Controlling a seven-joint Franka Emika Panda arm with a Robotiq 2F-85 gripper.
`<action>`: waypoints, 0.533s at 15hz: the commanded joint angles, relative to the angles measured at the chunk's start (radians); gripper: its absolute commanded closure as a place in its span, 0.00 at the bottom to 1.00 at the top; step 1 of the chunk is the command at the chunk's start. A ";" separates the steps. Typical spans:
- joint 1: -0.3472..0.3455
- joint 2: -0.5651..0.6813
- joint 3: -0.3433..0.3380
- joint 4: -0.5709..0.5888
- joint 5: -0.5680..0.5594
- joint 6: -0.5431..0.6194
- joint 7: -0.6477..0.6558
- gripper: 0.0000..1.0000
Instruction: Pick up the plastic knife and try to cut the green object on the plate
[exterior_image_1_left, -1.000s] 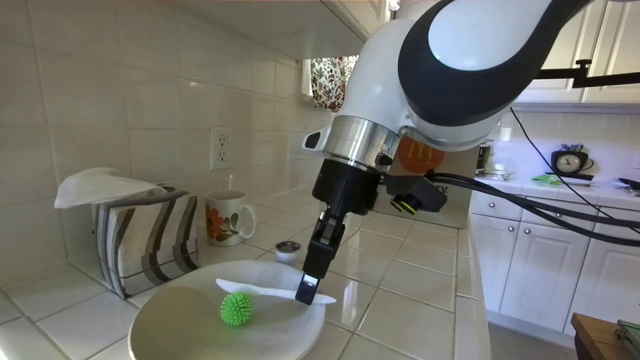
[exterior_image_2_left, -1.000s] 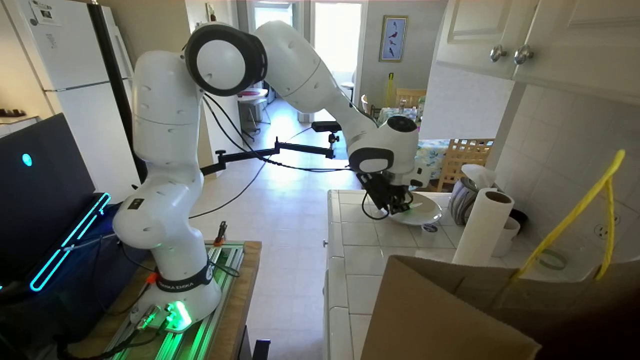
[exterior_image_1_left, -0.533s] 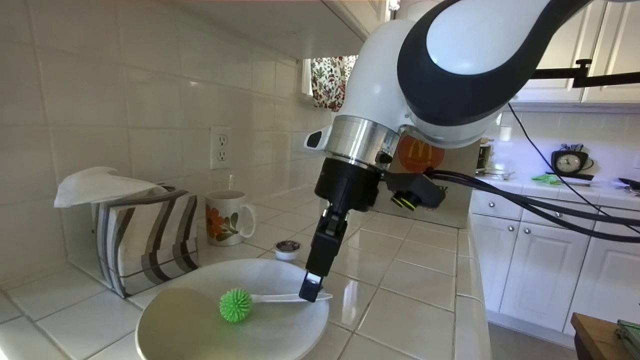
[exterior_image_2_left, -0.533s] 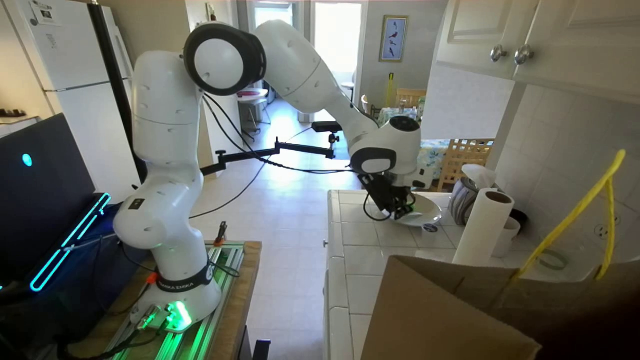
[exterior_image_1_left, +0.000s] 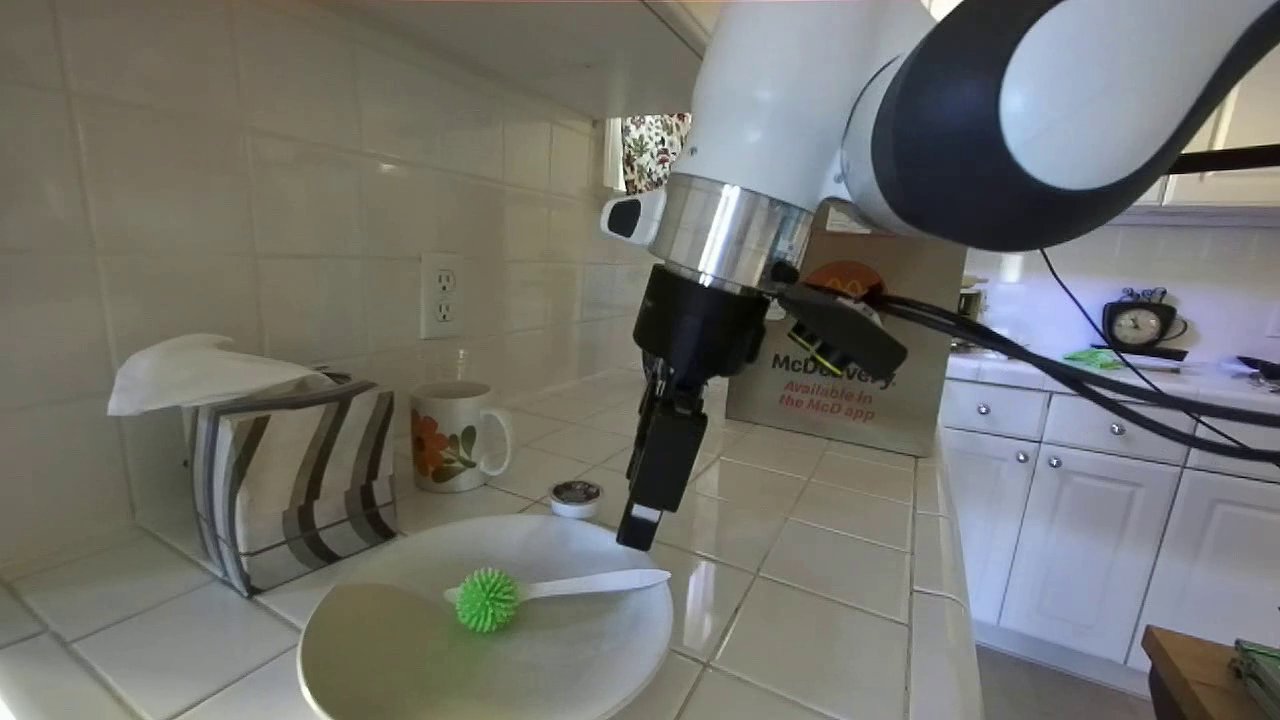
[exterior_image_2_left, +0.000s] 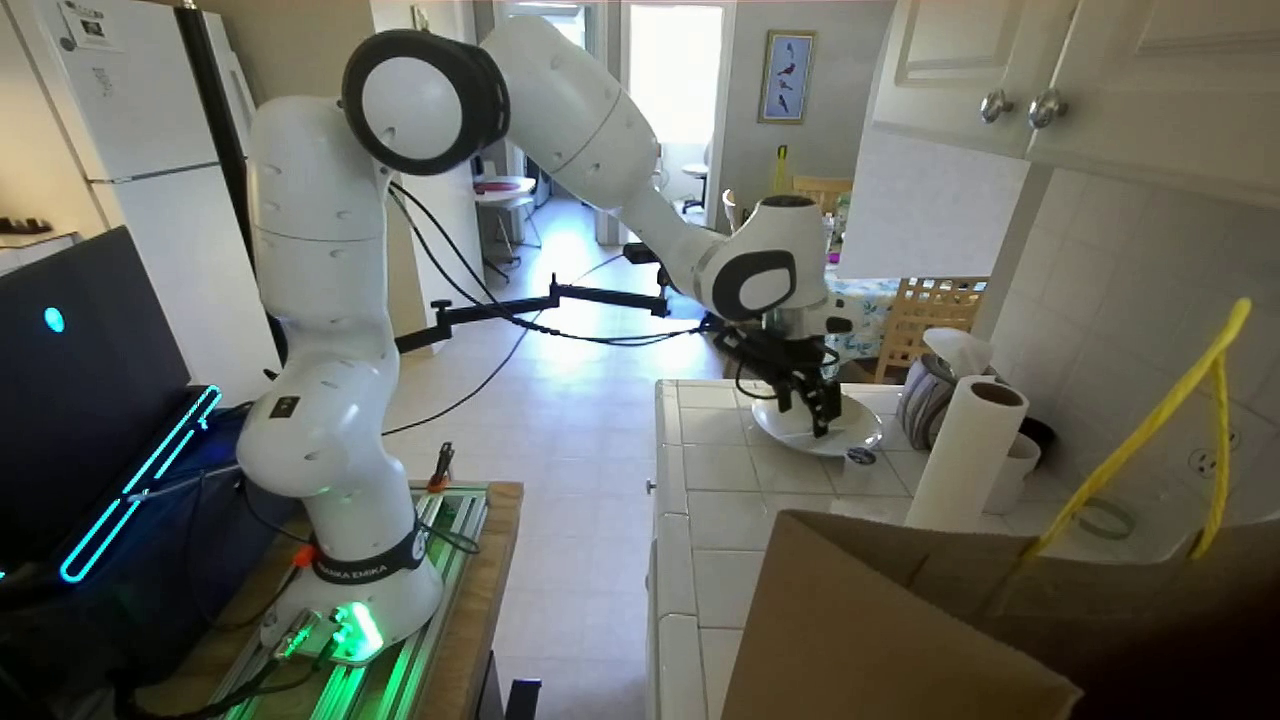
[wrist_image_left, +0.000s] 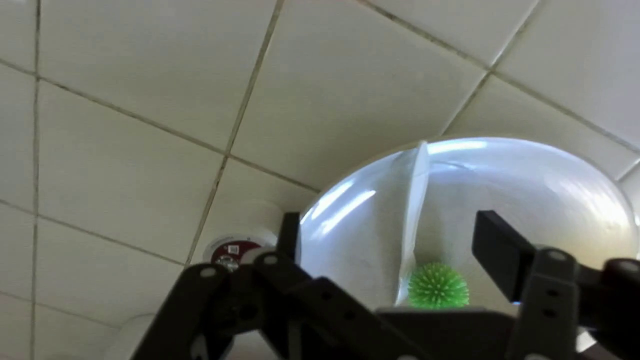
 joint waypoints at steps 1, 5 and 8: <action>0.062 -0.062 0.002 0.035 -0.142 -0.136 0.117 0.00; 0.113 -0.103 0.032 0.111 -0.263 -0.358 0.334 0.00; 0.126 -0.128 0.060 0.169 -0.299 -0.529 0.443 0.00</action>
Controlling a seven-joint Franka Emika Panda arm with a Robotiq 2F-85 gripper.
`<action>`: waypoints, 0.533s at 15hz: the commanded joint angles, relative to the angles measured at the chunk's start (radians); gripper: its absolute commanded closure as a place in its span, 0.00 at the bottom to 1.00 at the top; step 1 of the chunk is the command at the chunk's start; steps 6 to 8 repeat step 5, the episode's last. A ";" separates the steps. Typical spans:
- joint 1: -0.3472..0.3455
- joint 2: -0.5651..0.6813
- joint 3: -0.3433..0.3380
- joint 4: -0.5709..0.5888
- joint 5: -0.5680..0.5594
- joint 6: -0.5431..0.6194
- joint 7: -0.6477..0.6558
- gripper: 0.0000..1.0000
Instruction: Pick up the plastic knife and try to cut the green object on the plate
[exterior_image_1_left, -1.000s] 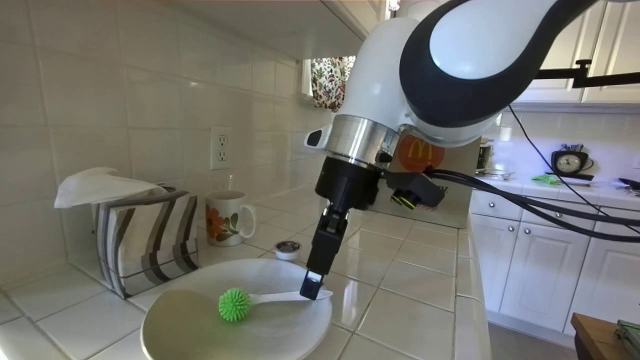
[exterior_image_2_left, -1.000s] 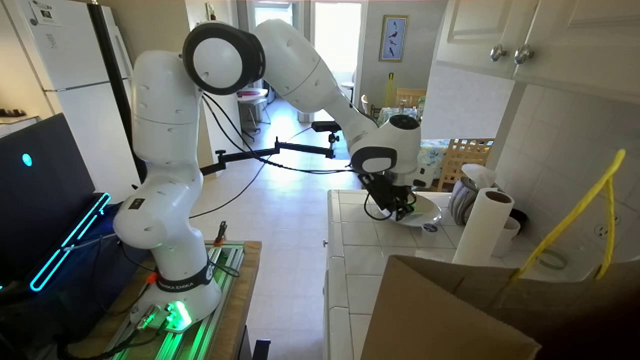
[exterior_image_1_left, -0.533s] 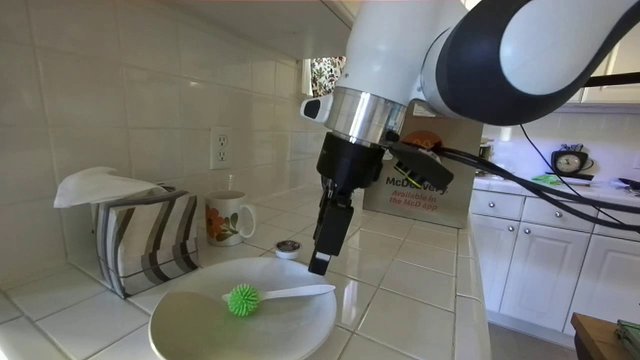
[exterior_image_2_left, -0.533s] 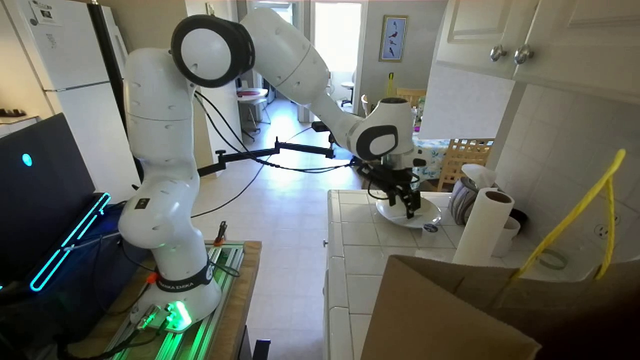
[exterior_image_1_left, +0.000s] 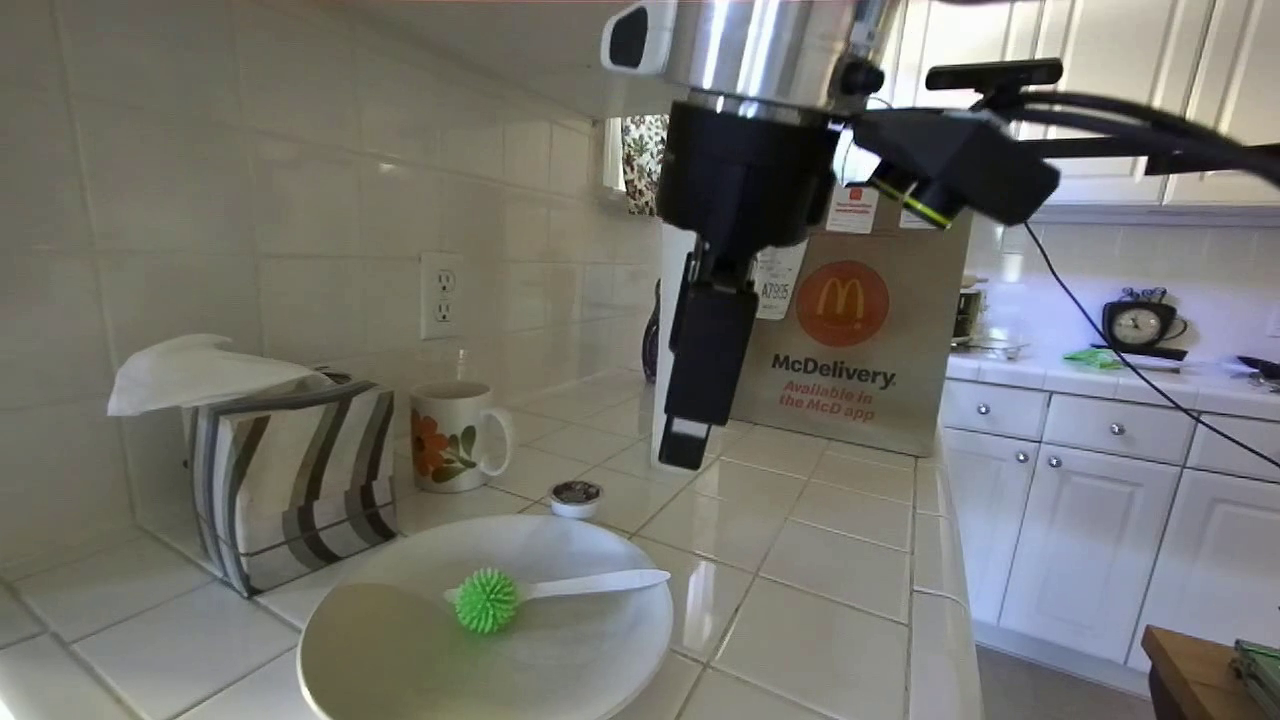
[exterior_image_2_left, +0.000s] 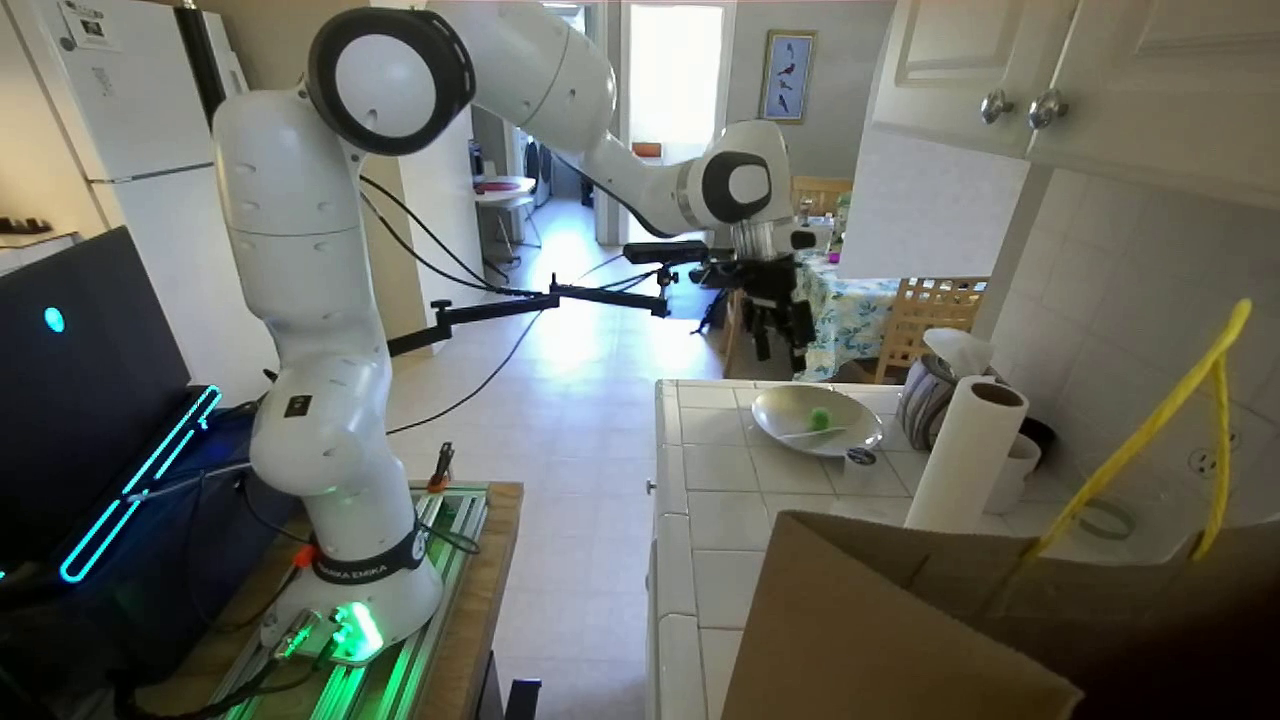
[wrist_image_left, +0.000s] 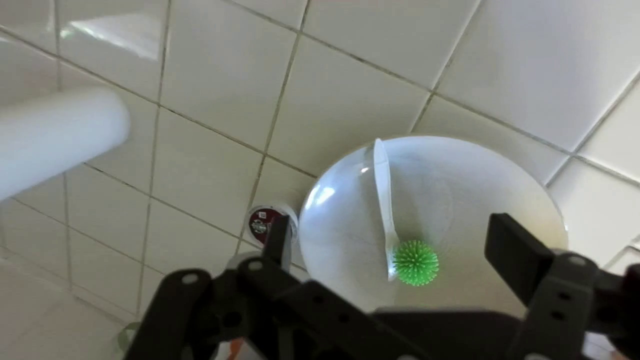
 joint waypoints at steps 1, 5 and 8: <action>0.010 -0.032 0.025 0.062 -0.043 -0.167 0.123 0.00; -0.002 -0.032 0.035 0.057 -0.015 -0.148 0.094 0.00; -0.002 -0.032 0.035 0.057 -0.015 -0.148 0.094 0.00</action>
